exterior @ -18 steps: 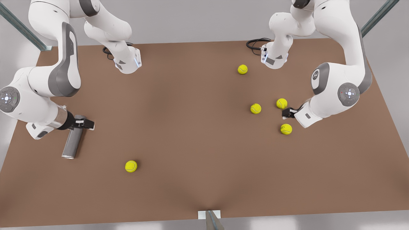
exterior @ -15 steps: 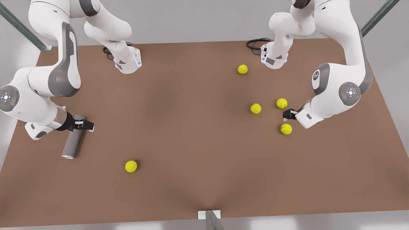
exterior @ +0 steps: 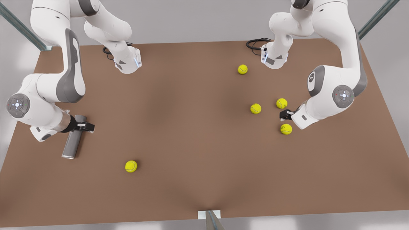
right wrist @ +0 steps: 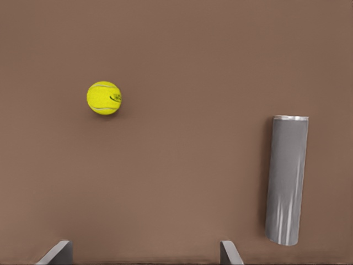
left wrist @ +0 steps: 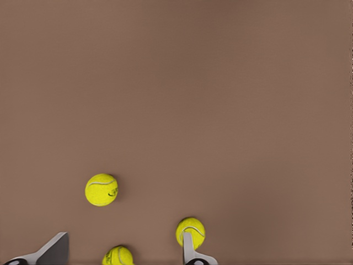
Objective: Put the tennis tube upright
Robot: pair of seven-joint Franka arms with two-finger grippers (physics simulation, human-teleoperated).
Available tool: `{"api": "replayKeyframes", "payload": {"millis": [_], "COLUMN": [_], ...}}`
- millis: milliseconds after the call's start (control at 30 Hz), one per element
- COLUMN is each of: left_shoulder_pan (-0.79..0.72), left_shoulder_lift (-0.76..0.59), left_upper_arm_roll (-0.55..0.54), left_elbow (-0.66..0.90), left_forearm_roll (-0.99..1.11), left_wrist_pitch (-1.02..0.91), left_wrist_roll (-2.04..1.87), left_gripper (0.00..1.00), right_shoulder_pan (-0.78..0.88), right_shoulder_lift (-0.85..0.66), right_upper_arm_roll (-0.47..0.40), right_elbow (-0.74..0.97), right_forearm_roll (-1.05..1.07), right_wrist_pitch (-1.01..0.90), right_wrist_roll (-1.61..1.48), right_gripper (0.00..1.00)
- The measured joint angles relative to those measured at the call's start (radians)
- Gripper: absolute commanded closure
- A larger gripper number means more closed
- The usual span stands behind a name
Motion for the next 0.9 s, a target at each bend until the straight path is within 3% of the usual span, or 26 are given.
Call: {"api": "replayKeyframes", "payload": {"millis": [133, 267, 900], "left_shoulder_pan": [-0.001, -0.001, -0.001], "left_shoulder_lift": [0.001, 0.001, 0.000], "left_upper_arm_roll": [-0.002, -0.003, -0.007], "left_elbow": [-0.001, 0.000, 0.003], "left_forearm_roll": [0.000, 0.000, -0.004], "left_wrist_pitch": [-0.002, -0.001, 0.001], "left_wrist_roll": [-0.006, -0.011, -0.028], "left_gripper": [0.00, 0.00, 0.00], "right_shoulder_pan": [-0.126, -0.214, -0.358], "right_shoulder_lift": [-0.026, 0.008, 0.450], "right_upper_arm_roll": [-0.003, -0.007, -0.020], "right_elbow": [-0.142, -0.176, -0.131], "right_forearm_roll": [-0.032, -0.078, -0.121], "right_wrist_pitch": [0.080, 0.163, 0.513], "right_wrist_roll": [-0.013, -0.034, -0.131], "right_gripper": [0.00, 0.00, 0.00]}}
